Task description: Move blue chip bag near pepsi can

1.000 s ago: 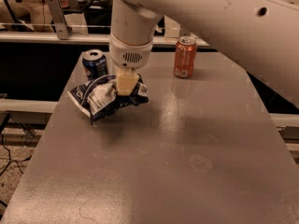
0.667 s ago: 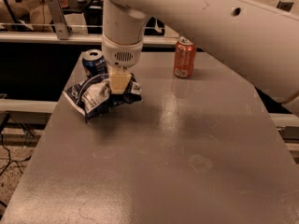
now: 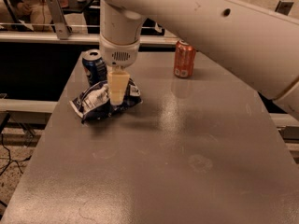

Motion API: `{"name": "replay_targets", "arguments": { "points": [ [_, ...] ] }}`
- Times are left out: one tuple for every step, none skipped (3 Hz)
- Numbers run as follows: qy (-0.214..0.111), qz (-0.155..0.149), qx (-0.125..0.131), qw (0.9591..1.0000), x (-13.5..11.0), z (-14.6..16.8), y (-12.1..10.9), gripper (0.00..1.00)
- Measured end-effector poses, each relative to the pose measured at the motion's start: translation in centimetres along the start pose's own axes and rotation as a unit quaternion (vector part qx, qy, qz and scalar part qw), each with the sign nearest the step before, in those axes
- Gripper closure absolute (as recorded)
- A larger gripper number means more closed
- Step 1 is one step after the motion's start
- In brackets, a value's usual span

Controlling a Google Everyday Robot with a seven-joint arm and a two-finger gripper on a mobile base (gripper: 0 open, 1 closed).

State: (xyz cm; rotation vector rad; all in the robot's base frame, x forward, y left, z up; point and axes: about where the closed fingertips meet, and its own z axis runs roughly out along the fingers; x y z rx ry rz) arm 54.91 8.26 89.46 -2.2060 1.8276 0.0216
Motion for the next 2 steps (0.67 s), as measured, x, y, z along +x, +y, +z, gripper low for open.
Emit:
{"name": "replay_targets", "arguments": {
  "points": [
    [0.000,0.000,0.001,1.0000,-0.04,0.00,0.00,0.00],
    [0.000,0.000,0.001,1.0000,-0.04,0.00,0.00,0.00]
  ]
}}
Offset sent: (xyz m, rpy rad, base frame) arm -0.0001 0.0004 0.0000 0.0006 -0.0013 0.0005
